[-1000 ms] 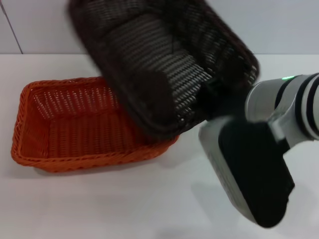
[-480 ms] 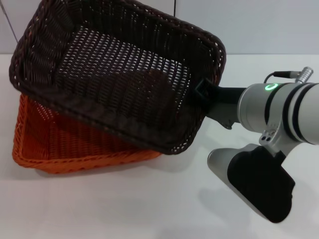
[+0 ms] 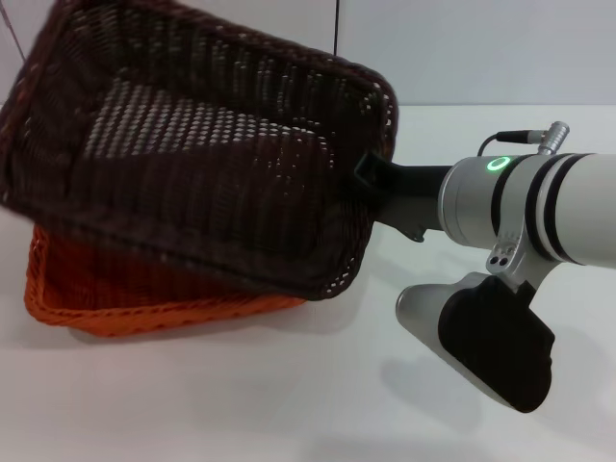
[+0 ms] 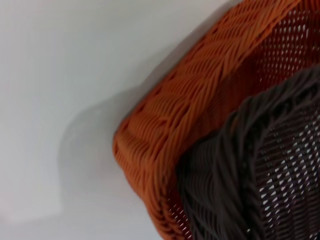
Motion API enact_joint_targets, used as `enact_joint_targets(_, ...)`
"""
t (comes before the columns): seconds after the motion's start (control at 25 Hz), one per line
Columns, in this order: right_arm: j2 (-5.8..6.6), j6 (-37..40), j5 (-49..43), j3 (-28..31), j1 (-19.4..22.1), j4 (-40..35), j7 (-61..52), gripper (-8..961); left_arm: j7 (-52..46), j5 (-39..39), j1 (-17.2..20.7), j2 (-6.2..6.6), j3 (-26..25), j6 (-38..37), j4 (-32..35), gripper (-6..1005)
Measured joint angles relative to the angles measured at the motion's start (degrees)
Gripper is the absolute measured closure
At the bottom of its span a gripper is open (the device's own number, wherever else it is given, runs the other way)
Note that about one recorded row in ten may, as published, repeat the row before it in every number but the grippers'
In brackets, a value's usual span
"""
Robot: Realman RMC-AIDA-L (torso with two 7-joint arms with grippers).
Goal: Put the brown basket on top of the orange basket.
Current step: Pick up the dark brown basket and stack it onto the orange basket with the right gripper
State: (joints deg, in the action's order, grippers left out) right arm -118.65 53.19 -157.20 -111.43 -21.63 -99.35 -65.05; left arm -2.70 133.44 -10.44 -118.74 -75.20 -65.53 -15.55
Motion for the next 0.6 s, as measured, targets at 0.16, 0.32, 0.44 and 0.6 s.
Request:
enact_joint_targets(0.16, 0.00, 0.1, 1.5, 0.6, -0.2, 0.4, 1.9, 812, -0.1, 0.0, 0.0, 0.01, 0.0, -0.2, 0.0, 198)
enact_joint_targets(0.32, 0.00, 0.0, 1.5, 1.1, -0.2, 1.7, 2.2, 810, -0.1, 0.0, -0.3, 0.00, 0.0, -0.2, 0.0, 198)
enact_joint_targets(0.44, -0.05, -2.0, 2.4, 1.3, 0.1, 2.8, 2.5, 808, -0.2, 0.0, -0.5, 0.01, 0.0, -0.2, 0.0, 198)
enact_joint_targets(0.6, 0.04, -4.6, 4.3, 0.8, 0.5, 3.5, 2.7, 805, -0.2, 0.0, -0.9, 0.06, 0.2, 0.0, 0.0, 198)
